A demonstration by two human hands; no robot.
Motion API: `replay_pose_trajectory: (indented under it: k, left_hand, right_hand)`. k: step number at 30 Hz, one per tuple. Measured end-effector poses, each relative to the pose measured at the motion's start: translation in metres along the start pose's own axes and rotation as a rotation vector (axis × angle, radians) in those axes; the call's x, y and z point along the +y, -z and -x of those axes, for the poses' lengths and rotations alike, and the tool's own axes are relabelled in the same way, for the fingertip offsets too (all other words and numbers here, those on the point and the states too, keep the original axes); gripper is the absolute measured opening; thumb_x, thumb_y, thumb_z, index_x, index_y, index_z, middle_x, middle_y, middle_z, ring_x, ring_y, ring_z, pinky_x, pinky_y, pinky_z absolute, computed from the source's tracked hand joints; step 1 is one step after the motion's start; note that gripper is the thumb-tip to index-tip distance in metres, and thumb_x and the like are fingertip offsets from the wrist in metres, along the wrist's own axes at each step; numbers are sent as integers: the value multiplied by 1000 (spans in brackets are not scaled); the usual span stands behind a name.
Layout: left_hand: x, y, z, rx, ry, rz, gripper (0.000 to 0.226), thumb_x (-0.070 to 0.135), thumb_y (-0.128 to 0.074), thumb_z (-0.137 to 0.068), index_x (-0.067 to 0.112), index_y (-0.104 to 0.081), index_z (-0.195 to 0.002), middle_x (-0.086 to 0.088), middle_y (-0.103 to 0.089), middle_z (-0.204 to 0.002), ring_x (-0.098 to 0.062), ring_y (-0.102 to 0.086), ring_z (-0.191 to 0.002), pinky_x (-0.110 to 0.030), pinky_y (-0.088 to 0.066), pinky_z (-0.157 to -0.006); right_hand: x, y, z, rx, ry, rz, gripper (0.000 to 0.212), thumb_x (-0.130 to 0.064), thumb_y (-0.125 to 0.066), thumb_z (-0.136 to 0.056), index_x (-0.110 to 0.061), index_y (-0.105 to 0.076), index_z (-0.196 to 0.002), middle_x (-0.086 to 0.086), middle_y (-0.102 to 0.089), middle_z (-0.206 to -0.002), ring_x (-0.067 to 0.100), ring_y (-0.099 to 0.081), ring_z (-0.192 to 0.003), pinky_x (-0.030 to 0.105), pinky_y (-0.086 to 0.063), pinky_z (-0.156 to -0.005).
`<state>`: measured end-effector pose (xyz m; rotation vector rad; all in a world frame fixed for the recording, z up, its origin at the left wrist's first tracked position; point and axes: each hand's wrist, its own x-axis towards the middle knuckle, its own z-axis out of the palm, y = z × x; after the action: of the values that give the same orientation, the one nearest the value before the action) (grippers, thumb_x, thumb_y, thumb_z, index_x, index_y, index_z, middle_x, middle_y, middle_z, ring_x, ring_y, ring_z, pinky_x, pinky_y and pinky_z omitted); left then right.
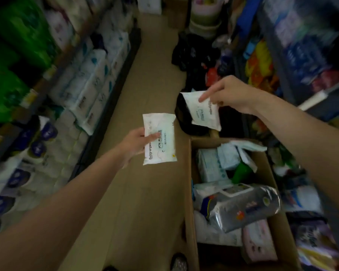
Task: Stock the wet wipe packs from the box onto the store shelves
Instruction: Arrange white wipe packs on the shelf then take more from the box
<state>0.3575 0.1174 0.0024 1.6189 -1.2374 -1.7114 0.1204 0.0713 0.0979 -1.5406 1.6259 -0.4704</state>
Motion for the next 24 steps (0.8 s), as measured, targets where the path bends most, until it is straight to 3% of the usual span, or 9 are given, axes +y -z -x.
replay_pose_trajectory:
  k: [2,4,5,7,11,15,17,21,24]
  left_hand:
    - [36,31,23,27,-67,56,21,23,-55,-92,18,-61,-111,-1,-68,-111,-16,-64,-96,-27,-47,-86]
    - [73,72,51,46,-150,80,14,24,-54,-93,24,-59,-106,3,-68,-106,-10,-64,-92,-26,-47,-84]
    - [89,95,67,63,-192,77,14,25,-54,-93,25,-59,-105,3,-68,-106,-10,-64,-91,-26,-48,-81]
    - [118,145,104,111,-266,66,15,24,-53,-93,22,-59,-106,2,-68,-104,-10,-64,-86,-23,-48,-76]
    - [155,246,187,225,-364,82,15,22,-52,-94,20,-60,-106,1,-68,-100,-10,-65,-83,-25,-52,-76]
    - [177,336,268,388,-470,101,10,18,-51,-94,19,-61,-96,-3,-67,-98,-14,-63,-83,-27,-48,-76]
    - [184,373,306,494,-547,132,9,14,-52,-94,17,-60,-96,-4,-67,-96,-13,-63,-78,-25,-49,-67]
    - [191,429,372,752,-655,232,13,11,-57,-90,12,-57,-103,-4,-67,-96,-12,-64,-75,-20,-55,-55]
    - [194,461,408,899,-764,415,4,8,-58,-89,9,-57,-93,-7,-67,-88,-18,-64,-74,-24,-58,-56]
  right_hand:
    - [-68,1,12,-12,94,-20,32,10,-44,-84,-7,-71,-87,18,-60,-78,9,-58,-63,16,-47,-50]
    - [-133,-4,21,21,200,-57,34,9,-45,-82,-11,-72,-76,32,-63,-89,26,-61,-75,33,-52,-70]
    - [-165,-7,26,56,248,-81,33,7,-47,-81,-14,-72,-72,33,-63,-92,34,-60,-82,38,-47,-74]
    - [-228,-14,36,135,344,-134,27,3,-52,-84,-13,-71,-74,19,-65,-84,31,-60,-88,41,-45,-76]
    - [-346,-39,57,225,530,-223,13,-9,-68,-81,-19,-70,-74,6,-67,-97,23,-62,-101,39,-50,-90]
    - [-452,-77,80,360,748,-229,17,-5,-69,-80,-21,-69,-74,-1,-63,-92,8,-58,-86,22,-45,-75]
    - [-501,-99,91,274,863,-233,19,0,-65,-80,-19,-69,-81,-2,-63,-89,-2,-56,-76,15,-43,-69]
    - [-580,-142,103,-39,927,-269,33,2,-64,-82,-19,-59,-107,12,-61,-113,22,-59,-102,36,-51,-80]
    - [-624,-169,108,-111,947,-242,18,4,-62,-83,-12,-61,-93,9,-63,-95,19,-60,-90,29,-48,-75]
